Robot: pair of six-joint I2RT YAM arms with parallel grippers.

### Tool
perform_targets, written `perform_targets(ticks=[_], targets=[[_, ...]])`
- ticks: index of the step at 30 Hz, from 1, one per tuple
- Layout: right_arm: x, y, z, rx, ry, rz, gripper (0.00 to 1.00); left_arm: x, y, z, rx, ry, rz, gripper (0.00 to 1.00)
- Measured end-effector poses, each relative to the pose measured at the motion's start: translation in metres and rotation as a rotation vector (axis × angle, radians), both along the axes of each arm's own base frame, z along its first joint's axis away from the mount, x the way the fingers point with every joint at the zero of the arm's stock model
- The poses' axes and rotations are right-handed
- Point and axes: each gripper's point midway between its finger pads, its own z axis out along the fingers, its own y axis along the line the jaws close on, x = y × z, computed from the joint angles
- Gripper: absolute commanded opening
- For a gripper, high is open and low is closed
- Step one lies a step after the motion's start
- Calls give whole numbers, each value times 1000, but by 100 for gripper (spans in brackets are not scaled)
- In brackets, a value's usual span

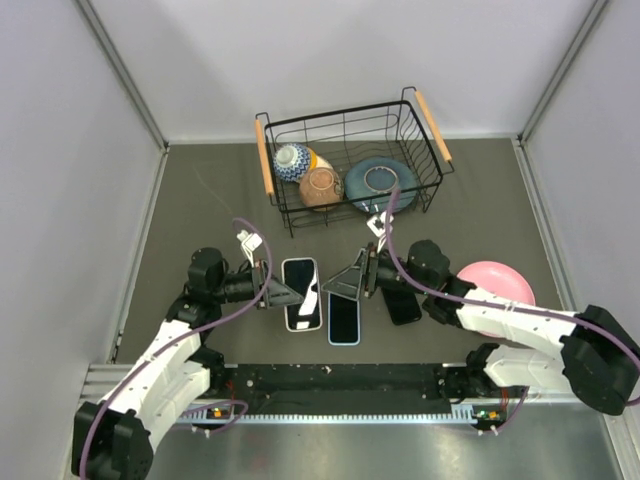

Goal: Put the phone into the phone case

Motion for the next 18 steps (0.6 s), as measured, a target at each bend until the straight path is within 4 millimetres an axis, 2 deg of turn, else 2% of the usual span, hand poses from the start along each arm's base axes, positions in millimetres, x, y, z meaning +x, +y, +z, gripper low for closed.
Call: perform_targets(ticks=[3, 6, 13, 18], targets=[[12, -7, 7, -41, -38, -31, 73, -7, -1, -4, -10, 24, -37, 0], [18, -9, 11, -78, -57, -38, 72, -12, -3, -2, -26, 29, -69, 0], [14, 1, 28, -87, -73, 58, 70, -23, -8, 11, -81, 12, -153, 0], [15, 11, 26, -96, -46, 118, 68, -26, -9, 15, -94, 11, -176, 0]])
